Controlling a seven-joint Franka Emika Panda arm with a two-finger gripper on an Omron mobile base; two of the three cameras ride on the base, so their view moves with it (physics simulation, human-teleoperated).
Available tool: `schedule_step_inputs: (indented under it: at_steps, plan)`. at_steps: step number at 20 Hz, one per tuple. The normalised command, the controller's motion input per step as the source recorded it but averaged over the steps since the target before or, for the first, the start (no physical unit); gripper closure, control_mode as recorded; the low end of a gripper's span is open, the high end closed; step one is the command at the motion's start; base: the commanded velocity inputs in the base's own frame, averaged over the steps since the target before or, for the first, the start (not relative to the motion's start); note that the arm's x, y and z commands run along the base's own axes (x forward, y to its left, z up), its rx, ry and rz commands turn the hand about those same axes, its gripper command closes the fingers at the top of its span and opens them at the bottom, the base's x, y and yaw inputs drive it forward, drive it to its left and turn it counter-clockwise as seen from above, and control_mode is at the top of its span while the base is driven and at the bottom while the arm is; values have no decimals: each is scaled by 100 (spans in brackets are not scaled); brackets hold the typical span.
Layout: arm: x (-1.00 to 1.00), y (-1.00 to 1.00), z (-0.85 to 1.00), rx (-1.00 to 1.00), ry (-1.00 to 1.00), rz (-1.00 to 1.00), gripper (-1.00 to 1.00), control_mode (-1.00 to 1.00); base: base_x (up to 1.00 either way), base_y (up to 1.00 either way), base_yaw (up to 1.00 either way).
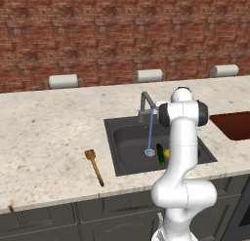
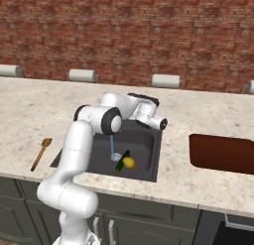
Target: Pick up all produce items and place them in the sink. Turn on the sink faucet to wash them. Then turn the sink off and put them in the tray.
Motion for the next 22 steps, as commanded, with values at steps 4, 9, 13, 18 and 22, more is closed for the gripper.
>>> schedule_step_inputs:
  at_steps: [4, 9, 13, 18, 22]
  plan:
    - [0, -43, -58, 0, 18, -16, 100, -100, 0, 0, 0]
    - [-1, -1, -21, 0, 12, -8, 100, -100, 0, 0, 0]
    - [-19, 39, -1, 0, 2, -1, 100, -100, 0, 0, 0]
    - [-52, 32, 1, 0, -2, 0, -100, -100, 0, 0, 0]
    - [-38, 3, 13, 0, -7, 0, -100, -100, 0, 0, 0]
